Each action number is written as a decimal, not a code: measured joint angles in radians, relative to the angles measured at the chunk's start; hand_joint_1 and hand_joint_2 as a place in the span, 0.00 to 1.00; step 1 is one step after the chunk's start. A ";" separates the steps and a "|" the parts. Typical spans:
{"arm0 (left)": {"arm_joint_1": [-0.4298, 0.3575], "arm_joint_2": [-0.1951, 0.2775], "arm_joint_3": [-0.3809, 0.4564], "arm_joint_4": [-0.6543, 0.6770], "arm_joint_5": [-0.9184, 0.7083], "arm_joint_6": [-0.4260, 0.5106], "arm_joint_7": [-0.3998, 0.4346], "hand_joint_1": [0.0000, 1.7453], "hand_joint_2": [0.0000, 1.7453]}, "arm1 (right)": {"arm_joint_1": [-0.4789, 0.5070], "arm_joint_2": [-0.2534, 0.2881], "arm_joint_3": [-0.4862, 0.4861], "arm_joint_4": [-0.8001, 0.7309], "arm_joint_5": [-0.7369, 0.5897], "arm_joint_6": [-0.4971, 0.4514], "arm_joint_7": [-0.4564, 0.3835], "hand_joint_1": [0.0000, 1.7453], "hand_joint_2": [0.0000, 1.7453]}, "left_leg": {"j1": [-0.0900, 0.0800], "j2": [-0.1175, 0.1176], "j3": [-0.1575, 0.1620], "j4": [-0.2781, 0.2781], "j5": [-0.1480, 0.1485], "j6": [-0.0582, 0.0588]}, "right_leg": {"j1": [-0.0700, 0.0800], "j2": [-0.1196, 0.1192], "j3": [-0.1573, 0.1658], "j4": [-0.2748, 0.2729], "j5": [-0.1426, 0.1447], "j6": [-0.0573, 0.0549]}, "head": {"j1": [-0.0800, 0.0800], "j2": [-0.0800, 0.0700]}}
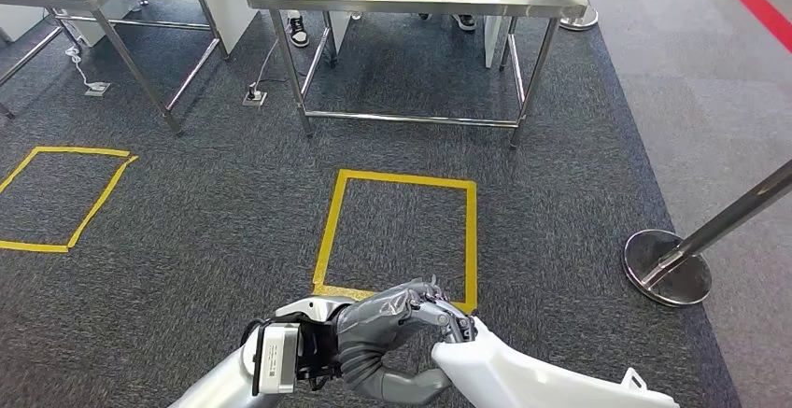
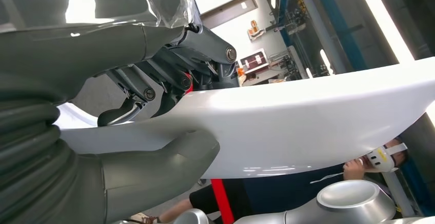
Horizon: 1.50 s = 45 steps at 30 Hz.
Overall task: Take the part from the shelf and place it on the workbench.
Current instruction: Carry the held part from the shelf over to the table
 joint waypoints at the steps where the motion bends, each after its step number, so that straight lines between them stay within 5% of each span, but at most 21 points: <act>1: 0.000 0.000 0.000 0.000 0.000 0.000 0.001 1.00 1.00 | 0.000 0.001 0.000 0.000 0.001 0.000 -0.001 0.00 0.00 | -0.003 0.001 0.008 -0.017 -0.005 0.007 | 0.000 0.000 0.005 0.001 -0.002 0.007 | 0.000 0.000; 5: -0.001 -0.002 -0.002 -0.002 -0.002 0.001 0.005 1.00 1.00 | -0.001 0.003 0.000 0.000 0.002 0.000 -0.003 0.00 0.00 | -0.002 -0.001 0.048 -0.031 -0.005 0.035 | 0.000 -0.003 0.013 0.037 -0.010 0.028 | 0.003 0.000; 7: -0.004 -0.003 -0.004 -0.005 -0.003 0.001 0.006 1.00 1.00 | -0.006 0.003 0.000 0.000 0.002 0.000 -0.004 0.00 0.00 | -0.003 0.000 0.065 -0.035 -0.014 0.045 | 0.001 -0.002 -0.037 0.130 -0.048 0.030 | 0.008 0.000; 10: -0.003 -0.003 -0.007 -0.006 -0.005 0.001 0.008 1.00 1.00 | -0.003 0.003 0.000 0.000 0.002 0.000 -0.006 0.00 0.00 | -0.010 -0.007 0.078 -0.035 -0.032 0.054 | 0.007 -0.001 -0.154 0.275 -0.099 0.029 | 0.011 0.000; 12: -0.001 -0.003 -0.009 -0.006 -0.006 0.001 0.009 1.00 1.00 | 0.001 0.003 0.000 0.000 0.002 0.000 -0.007 0.00 0.00 | -0.012 -0.013 0.099 -0.034 -0.048 0.054 | 0.011 0.000 -0.161 0.222 -0.050 0.023 | 0.011 0.000; 15: 0.000 -0.002 -0.011 -0.005 -0.007 0.001 0.010 1.00 1.00 | 0.001 0.003 0.000 0.000 0.003 -0.001 -0.008 0.00 0.00 | -0.014 -0.015 0.127 -0.035 -0.076 0.046 | 0.019 0.000 -0.121 0.047 0.070 0.009 | 0.011 0.000; 18: 0.000 -0.001 -0.011 -0.006 -0.008 0.002 0.012 1.00 1.00 | 0.002 0.002 0.000 0.001 0.004 -0.001 -0.008 0.00 0.00 | -0.015 -0.017 0.133 -0.030 -0.087 0.032 | 0.025 0.002 -0.109 0.018 0.079 -0.004 | 0.009 0.000; 20: -0.001 -0.001 -0.011 -0.008 -0.008 0.002 0.012 1.00 1.00 | 0.001 0.001 0.000 0.000 0.004 -0.001 -0.007 0.00 0.00 | -0.015 -0.014 0.110 0.017 -0.082 0.021 | 0.018 0.003 -0.092 0.012 0.075 -0.013 | 0.008 0.000; 22: -0.002 -0.001 -0.011 -0.010 -0.008 0.002 0.012 1.00 1.00 | 0.000 0.001 0.000 0.000 0.004 -0.001 -0.007 0.00 0.00 | -0.011 -0.011 0.036 0.129 -0.094 0.006 | 0.011 0.004 -0.073 0.006 0.064 -0.019 | 0.006 0.000; 24: -0.001 0.001 -0.011 -0.010 -0.008 0.003 0.012 1.00 1.00 | 0.000 0.002 0.000 0.001 0.004 -0.001 -0.008 0.00 0.00 | -0.002 -0.010 -0.053 0.240 -0.136 -0.008 | 0.005 0.004 -0.055 0.005 0.047 -0.018 | 0.005 0.000; 26: -0.001 0.003 -0.011 -0.010 -0.008 0.003 0.012 1.00 1.00 | 0.000 0.003 0.000 0.000 0.002 0.000 -0.015 0.00 0.00 | 0.005 -0.009 -0.098 0.254 -0.143 -0.014 | 0.001 0.004 -0.033 0.005 0.029 -0.014 | 0.004 0.000; 30: -0.001 0.005 -0.012 -0.009 -0.009 0.003 0.012 1.00 1.00 | -0.003 0.005 -0.007 0.000 -0.016 0.006 -0.039 0.00 0.00 | 0.008 -0.004 -0.040 0.033 0.006 -0.009 | -0.003 0.008 0.014 0.003 -0.010 0.004 | 0.004 0.000; 35: -0.004 -0.001 -0.014 -0.008 -0.009 0.001 0.013 1.00 1.00 | -0.010 0.005 -0.026 0.000 -0.040 0.009 -0.050 0.00 0.00 | 0.005 -0.001 0.012 -0.016 0.020 0.025 | -0.005 0.012 0.035 0.028 -0.013 0.034 | 0.005 0.000; 37: -0.007 -0.006 -0.015 -0.007 -0.009 0.001 0.012 1.00 1.00 | -0.011 0.005 -0.034 0.001 -0.044 0.009 -0.052 0.00 0.00 | 0.005 0.005 0.034 -0.021 0.008 0.038 | -0.004 0.010 -0.017 0.122 -0.027 0.036 | 0.008 0.000; 39: -0.009 -0.009 -0.016 -0.004 -0.009 0.000 0.012 1.00 1.00 | -0.010 0.005 -0.041 0.001 -0.049 0.009 -0.054 0.00 0.00 | 0.000 0.006 0.046 -0.021 -0.007 0.047 | 0.000 0.010 -0.106 0.244 -0.078 0.038 | 0.011 0.000; 41: -0.009 -0.010 -0.018 0.001 -0.009 0.000 0.012 1.00 1.00 | -0.005 0.005 -0.047 0.001 -0.054 0.009 -0.056 0.00 0.00 | -0.006 0.006 0.064 -0.021 -0.024 0.051 | 0.005 0.010 -0.164 0.281 -0.114 0.035 | 0.012 0.000; 42: -0.010 -0.010 -0.019 0.003 -0.009 0.000 0.012 1.00 1.00 | -0.003 0.006 -0.050 0.001 -0.057 0.009 -0.058 0.00 0.00 | -0.009 0.007 0.076 -0.021 -0.034 0.051 | 0.008 0.010 -0.169 0.252 -0.100 0.029 | 0.012 0.000; 45: -0.012 -0.012 -0.023 0.011 -0.009 0.000 0.011 1.00 1.00 | 0.000 0.005 -0.063 0.001 -0.071 0.008 -0.069 0.00 0.00 | -0.015 0.015 0.115 -0.020 -0.066 0.046 | 0.022 -0.006 -0.133 0.078 0.032 0.006 | 0.011 0.000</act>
